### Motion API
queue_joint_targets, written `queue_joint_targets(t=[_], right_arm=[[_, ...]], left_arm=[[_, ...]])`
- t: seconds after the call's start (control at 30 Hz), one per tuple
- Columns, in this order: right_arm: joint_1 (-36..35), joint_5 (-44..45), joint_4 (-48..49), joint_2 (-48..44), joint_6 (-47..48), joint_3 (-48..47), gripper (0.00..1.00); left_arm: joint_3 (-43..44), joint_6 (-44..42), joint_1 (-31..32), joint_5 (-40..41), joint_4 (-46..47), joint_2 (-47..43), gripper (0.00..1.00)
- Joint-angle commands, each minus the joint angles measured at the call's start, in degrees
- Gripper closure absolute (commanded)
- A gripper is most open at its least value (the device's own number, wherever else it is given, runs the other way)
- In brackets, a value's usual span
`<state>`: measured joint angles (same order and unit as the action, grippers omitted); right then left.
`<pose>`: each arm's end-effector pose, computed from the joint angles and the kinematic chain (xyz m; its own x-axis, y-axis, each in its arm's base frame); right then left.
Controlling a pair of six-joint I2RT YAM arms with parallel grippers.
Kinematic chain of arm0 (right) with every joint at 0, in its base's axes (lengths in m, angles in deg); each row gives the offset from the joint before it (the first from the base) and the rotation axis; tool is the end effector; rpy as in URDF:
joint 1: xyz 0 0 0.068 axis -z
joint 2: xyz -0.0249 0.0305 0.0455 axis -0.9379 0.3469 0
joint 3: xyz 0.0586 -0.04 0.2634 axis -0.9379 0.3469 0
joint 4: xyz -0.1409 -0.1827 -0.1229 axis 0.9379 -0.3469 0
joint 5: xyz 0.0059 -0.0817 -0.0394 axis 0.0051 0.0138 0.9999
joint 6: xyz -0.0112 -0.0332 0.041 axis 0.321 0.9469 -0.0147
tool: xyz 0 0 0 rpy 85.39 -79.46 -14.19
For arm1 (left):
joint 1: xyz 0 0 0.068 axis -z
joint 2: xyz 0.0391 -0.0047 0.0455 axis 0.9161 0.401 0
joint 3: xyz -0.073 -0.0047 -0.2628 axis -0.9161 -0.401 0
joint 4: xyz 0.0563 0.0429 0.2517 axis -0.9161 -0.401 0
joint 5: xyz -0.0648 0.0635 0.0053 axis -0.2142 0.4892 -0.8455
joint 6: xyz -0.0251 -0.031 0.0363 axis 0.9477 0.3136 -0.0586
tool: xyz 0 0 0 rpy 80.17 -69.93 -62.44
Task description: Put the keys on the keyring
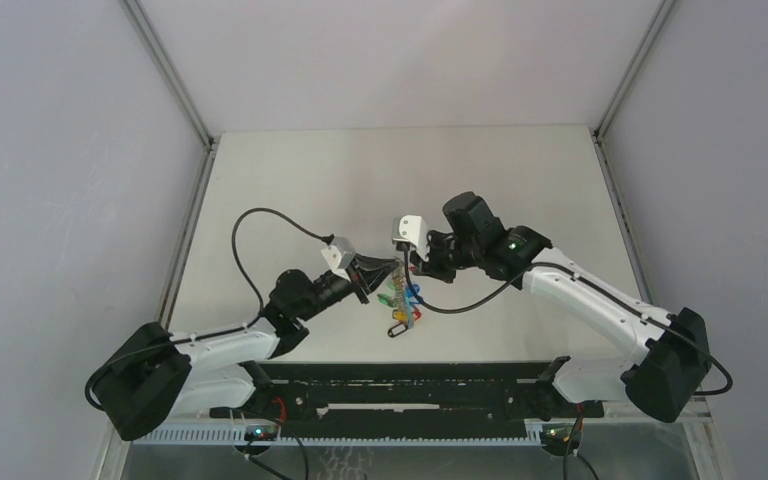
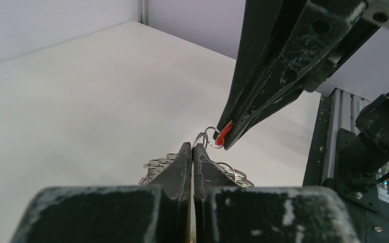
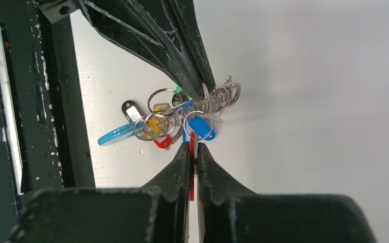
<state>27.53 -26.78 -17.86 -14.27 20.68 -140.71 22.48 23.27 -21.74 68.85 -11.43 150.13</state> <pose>0.1875 0.1903 0.3093 -0.0059 -0.6371 -0.7707 -0.9800 0.1569 -0.1221 0.1555 -0.1662 0.2296 -0.0581 -0.2005 -0.9780 0.8640 0.4806 -0.1499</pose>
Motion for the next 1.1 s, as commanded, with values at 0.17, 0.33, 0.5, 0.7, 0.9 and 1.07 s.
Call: queue_joint_targets(t=[0.17,0.33,0.5,0.7,0.9,1.07], right_arm=[[-1.4,3.8,-2.0,1.1,0.2,0.7,1.00],[-1.9,6.2,-1.9,1.5,-0.1,0.3,1.00],[-2.5,8.5,2.2,-1.8,0.5,-0.7,1.00],[-3.6,6.0,2.0,-3.2,3.4,-3.9,1.00],[-4.8,5.1,1.4,-3.4,5.6,-5.3,1.00],[-5.2,5.1,0.7,-3.5,6.8,-6.1,1.00]], left_arm=[[-3.3,8.8,-0.7,11.4,17.1,0.4,1.00],[-4.8,11.7,-0.7,14.0,21.8,1.7,1.00],[-5.1,11.8,-0.6,9.7,23.1,4.0,1.00],[-6.6,8.1,-0.6,5.0,22.9,4.6,0.92],[-6.3,6.3,-0.5,1.9,22.6,5.0,0.77],[-5.0,4.5,-0.6,-1.0,20.1,4.2,0.68]])
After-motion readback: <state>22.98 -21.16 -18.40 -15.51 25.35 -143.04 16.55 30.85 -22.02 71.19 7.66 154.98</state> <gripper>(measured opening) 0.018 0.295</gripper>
